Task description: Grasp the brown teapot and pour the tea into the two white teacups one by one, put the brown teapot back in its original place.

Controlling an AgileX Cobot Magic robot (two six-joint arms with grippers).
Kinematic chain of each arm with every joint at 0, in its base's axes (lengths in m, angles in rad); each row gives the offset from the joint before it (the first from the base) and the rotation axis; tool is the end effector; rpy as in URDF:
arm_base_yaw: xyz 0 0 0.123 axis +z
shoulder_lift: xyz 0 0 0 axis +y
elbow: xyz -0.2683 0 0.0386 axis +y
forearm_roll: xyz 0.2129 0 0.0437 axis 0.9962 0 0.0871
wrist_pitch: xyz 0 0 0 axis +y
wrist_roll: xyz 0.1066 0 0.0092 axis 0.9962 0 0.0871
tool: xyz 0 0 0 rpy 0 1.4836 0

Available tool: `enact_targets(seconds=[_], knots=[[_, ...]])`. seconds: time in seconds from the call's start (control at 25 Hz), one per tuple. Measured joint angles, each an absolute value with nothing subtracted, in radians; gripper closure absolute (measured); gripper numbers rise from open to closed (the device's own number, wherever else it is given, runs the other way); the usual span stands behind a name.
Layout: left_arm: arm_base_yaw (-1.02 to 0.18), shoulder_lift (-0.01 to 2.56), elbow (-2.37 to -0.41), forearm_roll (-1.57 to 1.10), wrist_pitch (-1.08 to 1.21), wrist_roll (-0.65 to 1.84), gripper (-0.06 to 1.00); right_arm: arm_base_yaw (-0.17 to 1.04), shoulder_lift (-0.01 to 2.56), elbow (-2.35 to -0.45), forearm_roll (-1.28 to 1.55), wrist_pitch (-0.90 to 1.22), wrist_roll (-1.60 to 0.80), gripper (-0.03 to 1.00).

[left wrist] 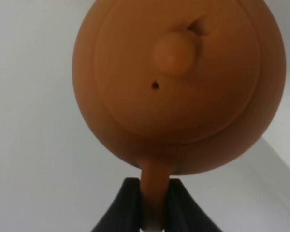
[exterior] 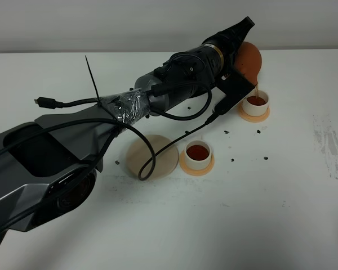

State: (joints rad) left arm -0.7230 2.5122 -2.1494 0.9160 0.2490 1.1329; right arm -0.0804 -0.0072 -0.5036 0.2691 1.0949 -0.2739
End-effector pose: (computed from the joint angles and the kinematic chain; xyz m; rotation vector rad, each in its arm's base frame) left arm 0.4259 -0.3478 0.1713 2.0770 0.5430 1.0060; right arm -0.0101 0.0262 0.2536 -0.2165 2.0278 0.1017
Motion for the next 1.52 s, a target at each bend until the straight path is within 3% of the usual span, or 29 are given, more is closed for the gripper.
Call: enact_targets(seconds=[1.52], knots=[[-0.730,2.522,-2.149,0.980,0.224,1.117,0.82,-0.080,-0.007,-0.504,0.269,1.095,-0.274,0.74]])
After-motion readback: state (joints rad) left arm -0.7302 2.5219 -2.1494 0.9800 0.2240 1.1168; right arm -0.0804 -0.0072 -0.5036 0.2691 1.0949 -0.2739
